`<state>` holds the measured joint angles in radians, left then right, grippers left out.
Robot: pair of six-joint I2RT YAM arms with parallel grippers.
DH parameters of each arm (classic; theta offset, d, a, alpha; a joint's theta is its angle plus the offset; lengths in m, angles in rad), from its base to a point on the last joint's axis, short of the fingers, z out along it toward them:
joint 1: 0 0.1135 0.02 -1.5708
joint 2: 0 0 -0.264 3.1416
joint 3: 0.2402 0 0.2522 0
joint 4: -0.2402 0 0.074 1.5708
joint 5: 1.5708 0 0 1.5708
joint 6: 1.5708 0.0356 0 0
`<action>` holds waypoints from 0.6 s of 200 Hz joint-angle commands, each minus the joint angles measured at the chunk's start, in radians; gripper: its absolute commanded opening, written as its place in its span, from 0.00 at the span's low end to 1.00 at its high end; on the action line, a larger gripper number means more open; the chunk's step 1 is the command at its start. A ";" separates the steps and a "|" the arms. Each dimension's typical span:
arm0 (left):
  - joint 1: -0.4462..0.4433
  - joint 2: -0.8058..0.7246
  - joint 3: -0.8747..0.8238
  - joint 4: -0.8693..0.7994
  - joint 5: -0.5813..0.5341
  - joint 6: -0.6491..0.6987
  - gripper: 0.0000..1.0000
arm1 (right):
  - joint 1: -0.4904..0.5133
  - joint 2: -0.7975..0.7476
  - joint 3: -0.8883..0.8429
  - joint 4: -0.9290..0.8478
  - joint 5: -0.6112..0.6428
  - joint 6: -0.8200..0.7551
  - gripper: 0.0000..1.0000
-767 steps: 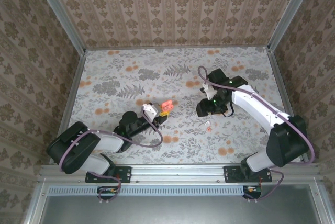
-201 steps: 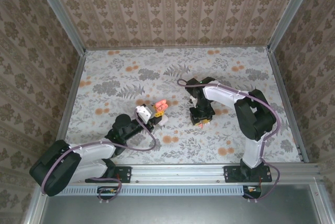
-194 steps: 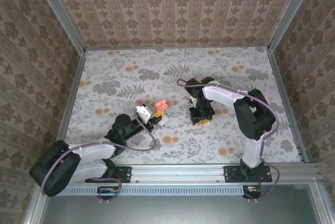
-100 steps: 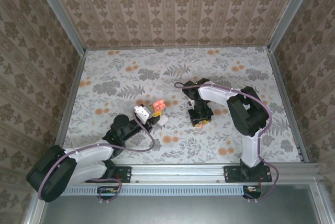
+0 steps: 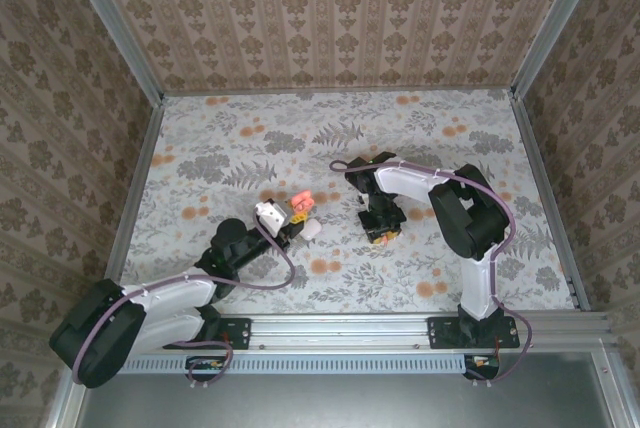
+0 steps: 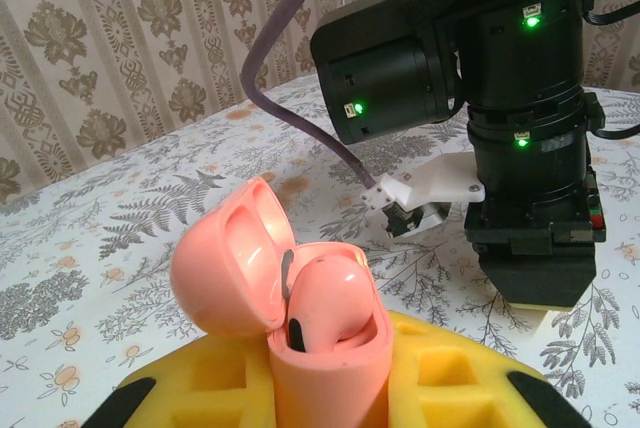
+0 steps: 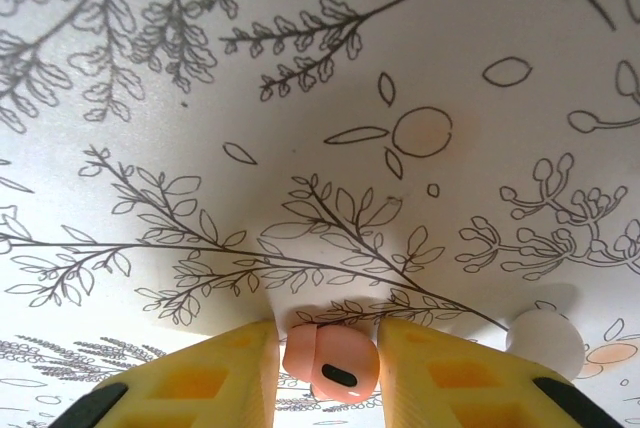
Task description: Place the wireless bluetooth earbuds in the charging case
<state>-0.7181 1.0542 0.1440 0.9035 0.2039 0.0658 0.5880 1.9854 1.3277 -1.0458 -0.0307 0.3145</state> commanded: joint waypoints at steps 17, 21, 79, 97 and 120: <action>0.008 -0.022 -0.009 -0.012 0.004 0.012 0.17 | 0.007 0.015 -0.021 0.019 0.026 0.018 0.32; 0.008 -0.022 -0.009 -0.012 0.003 0.012 0.17 | 0.007 0.012 -0.022 0.021 0.027 0.020 0.32; 0.009 0.015 -0.008 -0.001 0.008 0.007 0.17 | 0.008 -0.044 -0.047 0.048 0.006 0.042 0.31; 0.009 0.032 -0.005 0.009 0.008 0.003 0.17 | 0.007 -0.066 -0.060 0.062 -0.001 0.049 0.30; 0.010 0.054 0.003 0.017 0.014 0.000 0.17 | 0.008 -0.089 -0.077 0.075 -0.011 0.058 0.30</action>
<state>-0.7174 1.0904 0.1440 0.8928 0.2047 0.0654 0.5884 1.9373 1.2739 -0.9901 -0.0326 0.3447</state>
